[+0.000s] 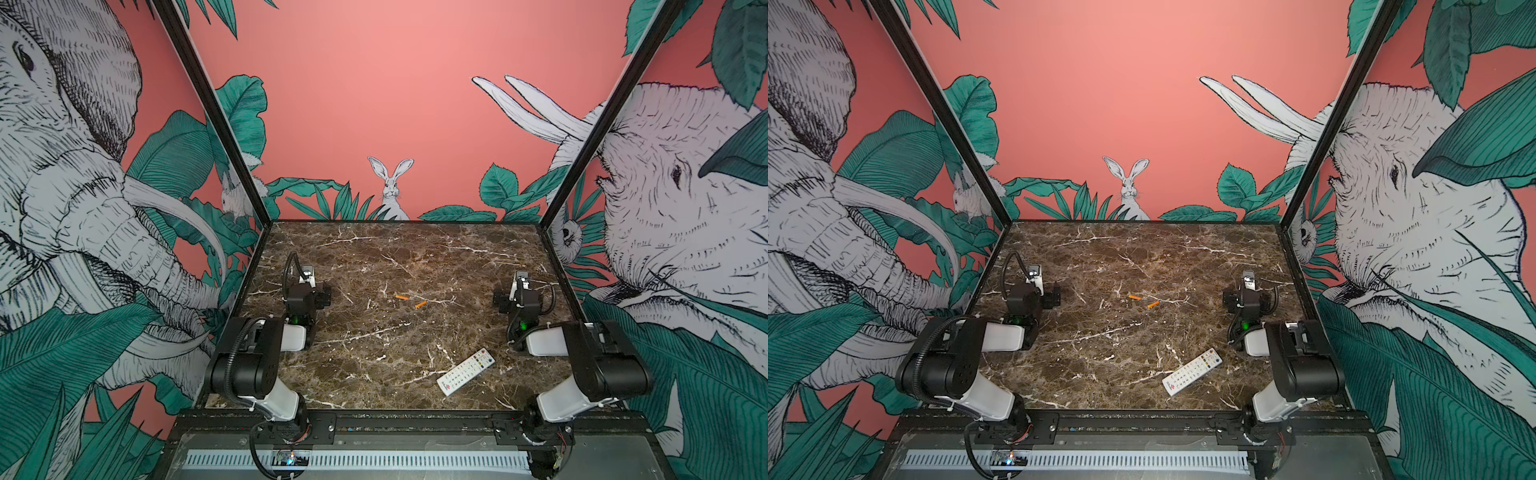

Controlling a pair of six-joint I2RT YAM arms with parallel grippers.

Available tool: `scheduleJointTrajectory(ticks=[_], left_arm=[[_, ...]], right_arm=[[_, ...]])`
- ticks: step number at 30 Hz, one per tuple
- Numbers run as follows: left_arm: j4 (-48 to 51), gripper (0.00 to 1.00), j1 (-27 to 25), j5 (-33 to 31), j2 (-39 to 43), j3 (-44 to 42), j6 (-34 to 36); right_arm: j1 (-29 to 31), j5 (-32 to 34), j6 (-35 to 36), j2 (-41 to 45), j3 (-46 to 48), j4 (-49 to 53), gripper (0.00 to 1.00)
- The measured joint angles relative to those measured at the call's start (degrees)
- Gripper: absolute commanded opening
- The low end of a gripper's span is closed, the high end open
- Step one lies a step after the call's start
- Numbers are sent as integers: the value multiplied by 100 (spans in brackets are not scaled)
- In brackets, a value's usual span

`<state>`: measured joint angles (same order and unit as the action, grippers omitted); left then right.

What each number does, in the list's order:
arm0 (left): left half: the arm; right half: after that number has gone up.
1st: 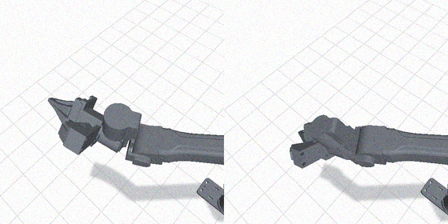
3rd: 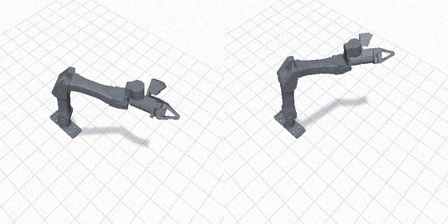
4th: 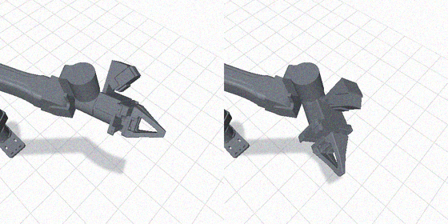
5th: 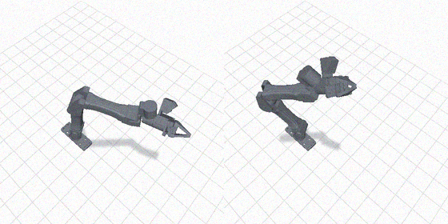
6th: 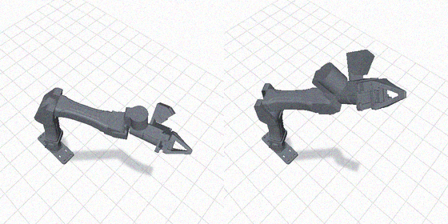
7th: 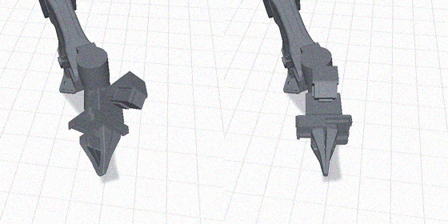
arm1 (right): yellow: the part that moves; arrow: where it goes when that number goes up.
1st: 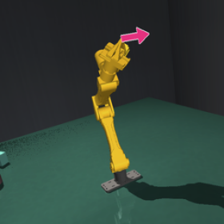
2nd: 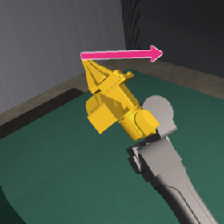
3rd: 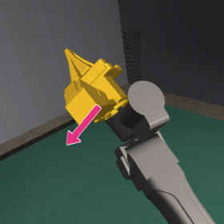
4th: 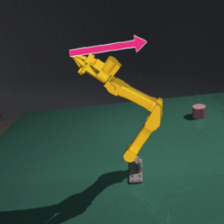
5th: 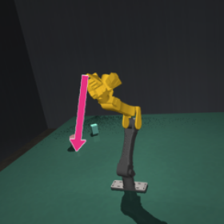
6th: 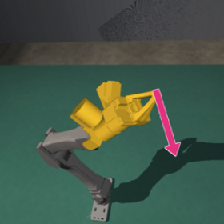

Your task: Load the batteries into the remote control

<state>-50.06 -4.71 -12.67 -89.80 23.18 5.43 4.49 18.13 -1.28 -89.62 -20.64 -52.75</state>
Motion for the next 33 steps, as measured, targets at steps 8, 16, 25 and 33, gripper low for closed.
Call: scheduleJointTrajectory(ticks=[8, 16, 25, 33], left_arm=[[-2, 100, 0, 0, 0, 0, 0], [-2, 100, 0, 0, 0, 0, 0], [476, 100, 0, 273, 313, 44, 63], [2575, 100, -127, 345, 1740, 739, -201]], right_arm=[[0, -17, 0, 0, 0, 0, 99], [0, -39, 0, 0, 0, 0, 99], [20, 83, -2, 573, 101, 131, 99], [319, 442, -391, 2118, -151, 1843, 99]])
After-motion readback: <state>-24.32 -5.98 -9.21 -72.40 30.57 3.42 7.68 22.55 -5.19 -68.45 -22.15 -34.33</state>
